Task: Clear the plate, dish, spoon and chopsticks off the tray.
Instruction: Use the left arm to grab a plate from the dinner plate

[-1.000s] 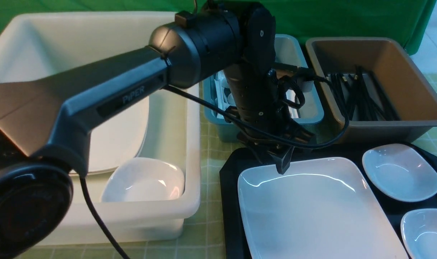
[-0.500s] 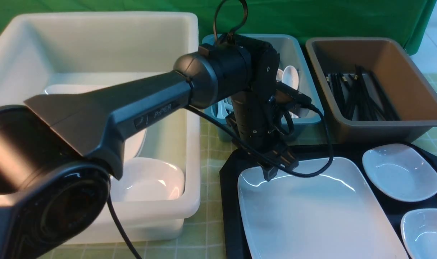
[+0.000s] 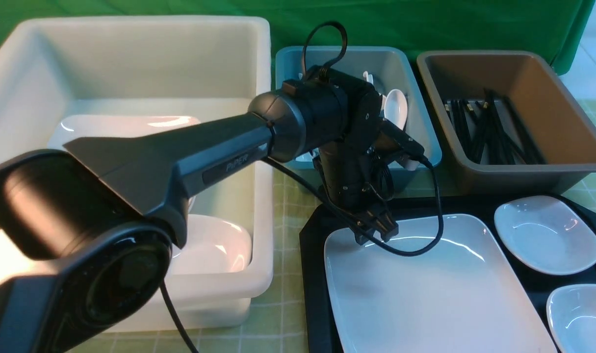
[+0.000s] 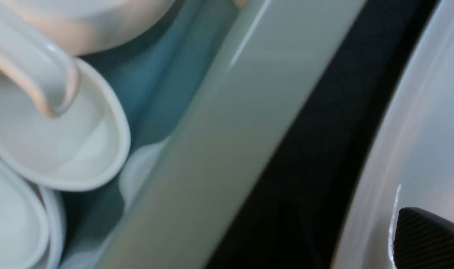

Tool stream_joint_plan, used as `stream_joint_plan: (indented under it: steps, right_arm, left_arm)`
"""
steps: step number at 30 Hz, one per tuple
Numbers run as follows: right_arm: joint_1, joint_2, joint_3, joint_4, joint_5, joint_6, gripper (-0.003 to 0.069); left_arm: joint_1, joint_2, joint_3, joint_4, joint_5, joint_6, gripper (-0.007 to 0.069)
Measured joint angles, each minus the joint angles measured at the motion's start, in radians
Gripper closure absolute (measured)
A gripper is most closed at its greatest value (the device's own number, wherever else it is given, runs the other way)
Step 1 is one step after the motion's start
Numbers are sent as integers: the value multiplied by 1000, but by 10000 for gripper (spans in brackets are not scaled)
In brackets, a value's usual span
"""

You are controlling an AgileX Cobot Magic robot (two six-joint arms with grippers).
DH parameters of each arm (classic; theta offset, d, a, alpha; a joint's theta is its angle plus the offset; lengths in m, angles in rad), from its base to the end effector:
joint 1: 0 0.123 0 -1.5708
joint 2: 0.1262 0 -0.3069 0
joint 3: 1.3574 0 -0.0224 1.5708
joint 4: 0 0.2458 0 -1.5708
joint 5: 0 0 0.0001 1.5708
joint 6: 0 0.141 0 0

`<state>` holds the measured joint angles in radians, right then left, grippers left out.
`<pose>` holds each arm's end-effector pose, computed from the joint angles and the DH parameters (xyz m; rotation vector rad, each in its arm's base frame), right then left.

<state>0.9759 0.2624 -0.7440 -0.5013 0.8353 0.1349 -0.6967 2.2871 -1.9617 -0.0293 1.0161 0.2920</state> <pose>0.0641 0.0050 0.3642 -0.7630 1.5904 0.2290 0.3943 -0.3344 0.1571 1.3304 2.5026 -0.1289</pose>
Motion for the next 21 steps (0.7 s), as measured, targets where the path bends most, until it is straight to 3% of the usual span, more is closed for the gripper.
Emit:
stream_joint_plan:
  steps: [10,14,21]
  right_arm:
    - [0,0,0,0,0,28,475]
    - [0,0,0,0,0,29,468]
    - [0,0,0,0,0,30,462]
  left_arm:
    - [0,22,-12,-18,27,1,287]
    - [6,35,-16,-87,89,1,321]
    - [24,43,-16,-161,162,0,480]
